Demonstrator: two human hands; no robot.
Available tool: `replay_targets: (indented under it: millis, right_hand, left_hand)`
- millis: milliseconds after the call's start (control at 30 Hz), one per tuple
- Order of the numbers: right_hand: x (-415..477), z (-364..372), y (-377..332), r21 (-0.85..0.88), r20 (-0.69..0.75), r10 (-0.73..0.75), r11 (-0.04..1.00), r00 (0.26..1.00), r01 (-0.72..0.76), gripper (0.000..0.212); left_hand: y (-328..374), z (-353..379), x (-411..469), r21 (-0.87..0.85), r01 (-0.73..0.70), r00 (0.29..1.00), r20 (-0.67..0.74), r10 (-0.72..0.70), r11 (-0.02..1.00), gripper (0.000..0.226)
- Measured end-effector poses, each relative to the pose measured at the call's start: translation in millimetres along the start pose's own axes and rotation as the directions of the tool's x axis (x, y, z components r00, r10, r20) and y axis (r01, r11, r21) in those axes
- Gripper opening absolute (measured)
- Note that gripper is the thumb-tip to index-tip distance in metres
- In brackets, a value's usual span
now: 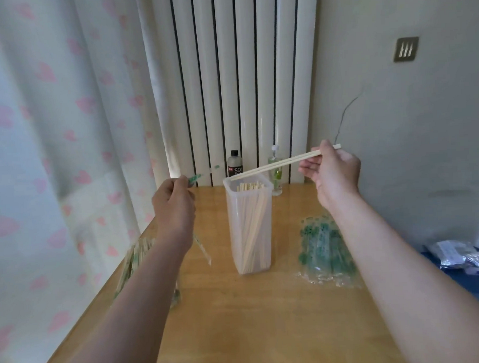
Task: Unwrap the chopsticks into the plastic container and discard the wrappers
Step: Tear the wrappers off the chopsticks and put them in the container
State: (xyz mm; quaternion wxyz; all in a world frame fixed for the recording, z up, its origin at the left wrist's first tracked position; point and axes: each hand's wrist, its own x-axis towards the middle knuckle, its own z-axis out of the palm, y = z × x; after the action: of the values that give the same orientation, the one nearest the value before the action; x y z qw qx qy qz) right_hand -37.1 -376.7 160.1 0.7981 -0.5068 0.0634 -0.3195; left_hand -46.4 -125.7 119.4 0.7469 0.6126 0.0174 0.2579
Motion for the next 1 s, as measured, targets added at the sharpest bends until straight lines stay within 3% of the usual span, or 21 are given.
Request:
replay_targets:
  millis: [133, 267, 367, 433, 733, 900, 1000]
  right_hand:
    - [7, 24, 4, -0.344, 0.093, -0.148, 0.923, 0.985, 0.172, 0.034]
    - [8, 38, 26, -0.612, 0.256, -0.21, 0.72, 0.943, 0.327, 0.042]
    - [4, 40, 40, -0.739, 0.409, -0.055, 0.565, 0.911, 0.367, 0.046]
    - [4, 39, 46, -0.79, 0.453, 0.037, 0.48, 0.891, 0.382, 0.037]
    - [-3, 24, 41, -0.76, 0.505, 0.145, 0.543, 0.851, 0.358, 0.036]
    - [-1, 7, 36, -0.707, 0.524, 0.083, 0.597, 0.848, 0.379, 0.035]
    - [-3, -9, 38, -0.628, 0.441, -0.022, 0.707, 0.897, 0.326, 0.032]
  left_hand:
    - [-3, -6, -1, -0.01, 0.029, 1.0, 0.011, -0.029, 1.0, 0.02]
    - [-7, -14, -5, 0.026, 0.05, 0.998, 0.035, -0.05, 0.998, 0.024]
    - [-8, -18, -8, 0.036, 0.053, 0.997, 0.062, -0.055, 0.998, 0.024]
    - [-10, -18, -10, 0.055, 0.048, 0.996, 0.079, -0.052, 0.997, 0.022]
    - [-15, 0, -25, 0.095, 0.042, 0.985, 0.162, -0.058, 0.995, 0.02]
    - [-13, 17, -36, 0.091, 0.023, 0.977, 0.208, -0.042, 0.996, 0.023]
    - [-13, 34, -47, 0.068, 0.036, 0.961, 0.271, -0.053, 0.997, 0.022]
